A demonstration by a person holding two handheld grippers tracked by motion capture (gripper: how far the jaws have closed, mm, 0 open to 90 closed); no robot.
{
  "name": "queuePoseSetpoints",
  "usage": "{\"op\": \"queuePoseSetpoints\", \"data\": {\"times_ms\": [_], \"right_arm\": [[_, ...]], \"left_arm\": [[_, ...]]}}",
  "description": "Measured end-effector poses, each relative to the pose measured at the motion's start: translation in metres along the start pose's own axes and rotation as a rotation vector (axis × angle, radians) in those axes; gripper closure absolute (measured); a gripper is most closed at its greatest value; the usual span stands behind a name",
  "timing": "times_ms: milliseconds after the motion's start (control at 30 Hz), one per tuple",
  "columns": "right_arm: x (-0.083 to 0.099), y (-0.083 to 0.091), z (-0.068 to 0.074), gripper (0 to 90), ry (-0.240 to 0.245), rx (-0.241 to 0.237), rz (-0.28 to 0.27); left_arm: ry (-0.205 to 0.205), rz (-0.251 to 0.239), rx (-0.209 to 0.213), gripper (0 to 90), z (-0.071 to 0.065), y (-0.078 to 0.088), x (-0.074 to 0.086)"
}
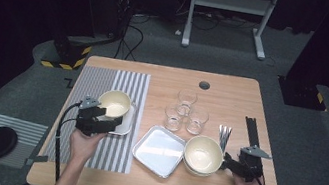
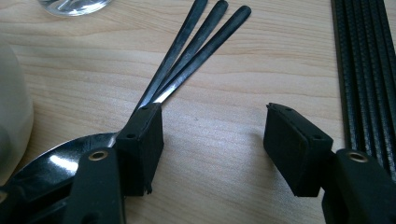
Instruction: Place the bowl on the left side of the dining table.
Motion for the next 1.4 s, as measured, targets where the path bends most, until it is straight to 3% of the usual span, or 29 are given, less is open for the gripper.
{"op": "queuePoseSetpoints", "data": {"times_ms": [133,333,400,733,867,1400], "right_arm": [[0.000,0.000,0.000,37.7,0.000,-0.001,0.001],[0.000,0.000,0.000,37.7,0.001,0.000,-0.001],[0.000,0.000,0.000,37.7,0.002,0.000,-0.001],[0.000,0.000,-0.001,37.7,0.007,0.001,-0.004],[0.000,0.000,0.000,37.7,0.006,0.001,-0.004],[0.000,0.000,0.000,37.7,0.006,0.002,-0.003]], "left_arm": [[-0.024,0.006,-0.011,22.3,-0.002,0.000,0.004],[-0.014,0.003,-0.010,23.1,-0.010,-0.001,0.009],[-0.032,0.006,-0.011,23.1,-0.010,-0.002,0.011],[-0.017,0.007,-0.006,23.6,-0.015,-0.003,0.020],[-0.034,0.012,-0.014,23.7,-0.017,-0.003,0.025],[-0.031,0.029,-0.004,26.1,-0.023,-0.007,0.041]]}}
Point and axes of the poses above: each handheld gripper's, and its own axes: y roughly backward along the jaws, x roughly out of its underside, z roughly to its left, the point moved 2 cm from there along -y, roughly forward along the jaws, and after that the axes turned 5 degrees about -x, right-handed, at the moved point
